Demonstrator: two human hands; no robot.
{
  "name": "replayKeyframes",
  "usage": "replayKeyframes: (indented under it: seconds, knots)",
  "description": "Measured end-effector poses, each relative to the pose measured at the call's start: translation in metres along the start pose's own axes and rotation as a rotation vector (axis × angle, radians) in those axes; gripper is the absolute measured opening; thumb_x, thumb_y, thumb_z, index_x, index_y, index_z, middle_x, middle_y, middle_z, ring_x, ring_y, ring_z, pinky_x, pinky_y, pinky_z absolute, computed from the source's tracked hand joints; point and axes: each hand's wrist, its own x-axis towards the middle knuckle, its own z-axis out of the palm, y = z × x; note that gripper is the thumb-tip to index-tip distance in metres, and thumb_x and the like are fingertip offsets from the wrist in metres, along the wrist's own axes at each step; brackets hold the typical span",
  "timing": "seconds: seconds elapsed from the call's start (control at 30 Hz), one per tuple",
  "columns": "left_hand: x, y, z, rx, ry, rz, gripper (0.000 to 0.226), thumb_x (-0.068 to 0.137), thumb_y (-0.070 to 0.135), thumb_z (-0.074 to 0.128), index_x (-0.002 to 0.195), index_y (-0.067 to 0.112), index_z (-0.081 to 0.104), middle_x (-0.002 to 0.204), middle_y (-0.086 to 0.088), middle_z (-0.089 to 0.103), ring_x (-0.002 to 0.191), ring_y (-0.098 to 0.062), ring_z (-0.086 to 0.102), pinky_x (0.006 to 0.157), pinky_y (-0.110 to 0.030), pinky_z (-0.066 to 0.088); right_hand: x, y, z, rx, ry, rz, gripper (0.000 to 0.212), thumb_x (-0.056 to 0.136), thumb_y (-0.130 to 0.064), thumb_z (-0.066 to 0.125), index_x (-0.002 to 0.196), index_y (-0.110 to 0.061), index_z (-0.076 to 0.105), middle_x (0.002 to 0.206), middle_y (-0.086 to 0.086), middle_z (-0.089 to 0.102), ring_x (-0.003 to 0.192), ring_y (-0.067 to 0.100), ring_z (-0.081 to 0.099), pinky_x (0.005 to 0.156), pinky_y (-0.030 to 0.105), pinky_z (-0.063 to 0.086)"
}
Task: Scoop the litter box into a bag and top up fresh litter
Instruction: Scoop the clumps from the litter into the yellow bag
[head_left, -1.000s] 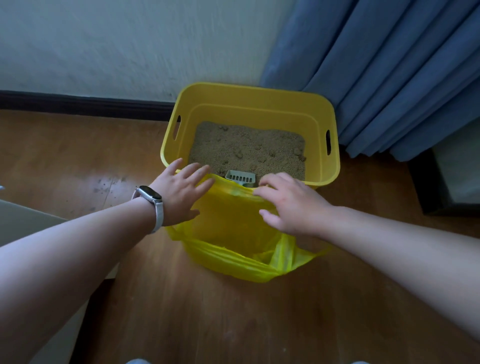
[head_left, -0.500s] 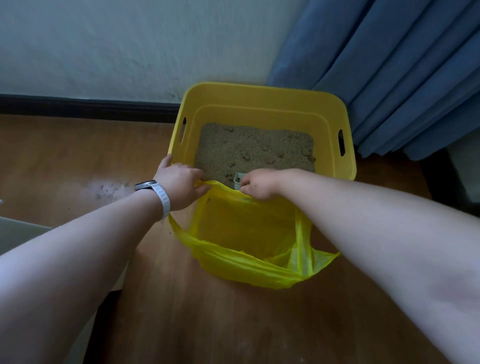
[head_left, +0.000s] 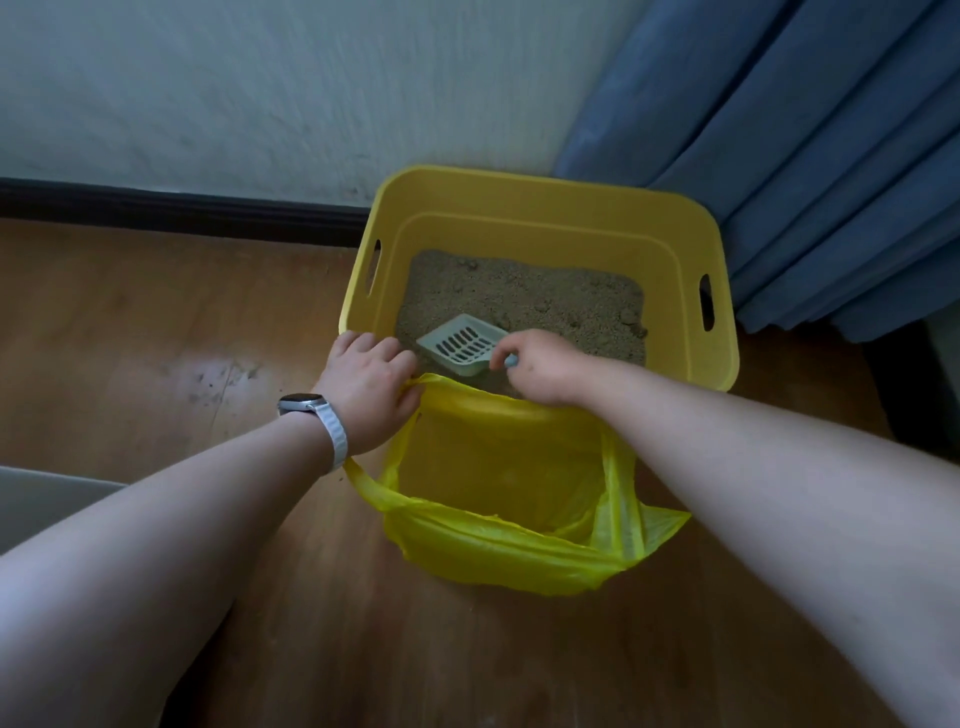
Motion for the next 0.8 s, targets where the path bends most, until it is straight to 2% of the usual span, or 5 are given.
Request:
replayKeyframes:
  seconds: [0.07,0.23,0.37,0.6,0.8]
  knots:
    - [0.0,0.0,0.0,-0.009,0.02,0.007,0.021,0.089,0.037,0.057,0.093,0.018,0.065,0.087,-0.003,0.06,0.083,-0.029,0.054,0.091,-0.046,0.039,-0.002,0.003,-0.006,0.027,0.032,-0.007,0.029,0.092,-0.003,0.047,0.107,-0.025,0.059,0.137,0.01,0.053,0.083,0.025,0.059,0.053,0.028,0.044]
    - [0.004,0.003,-0.007,-0.025,-0.031,0.0,0.021,0.092,0.039,0.053,0.097,0.021,0.064,0.09,-0.001,0.061,0.087,-0.027,0.053,0.092,-0.045,0.035,-0.023,0.012,-0.029,-0.042,0.073,0.096,0.037,0.094,-0.007,0.046,0.125,-0.024,0.039,0.098,0.006,0.052,0.068,0.023,0.054,0.047,0.031,0.038]
    - [-0.002,0.001,-0.011,-0.021,-0.069,0.017,0.02,0.092,0.037,0.053,0.1,0.021,0.062,0.093,-0.001,0.061,0.089,-0.027,0.054,0.091,-0.045,0.036,-0.041,0.027,-0.049,-0.21,0.025,0.122,0.053,0.093,-0.008,0.046,0.143,-0.019,0.033,0.114,0.01,0.052,0.083,0.026,0.057,0.066,0.038,0.053]
    - [-0.003,0.002,-0.013,-0.048,-0.112,-0.007,0.021,0.092,0.035,0.054,0.102,0.019,0.064,0.1,-0.003,0.063,0.096,-0.03,0.055,0.096,-0.045,0.035,-0.055,0.06,-0.077,-0.599,-0.082,0.092,0.028,0.094,-0.027,0.05,0.117,-0.013,0.058,0.103,0.005,0.061,0.079,0.021,0.055,0.052,0.028,0.037]
    - [-0.009,-0.002,-0.02,-0.037,-0.204,0.02,0.026,0.095,0.035,0.05,0.113,0.02,0.06,0.108,-0.001,0.061,0.106,-0.027,0.054,0.103,-0.044,0.032,-0.043,0.075,-0.079,-0.683,-0.121,0.072,0.015,0.094,-0.029,0.048,0.1,-0.02,0.058,0.083,-0.003,0.057,0.071,0.015,0.054,0.052,0.028,0.039]
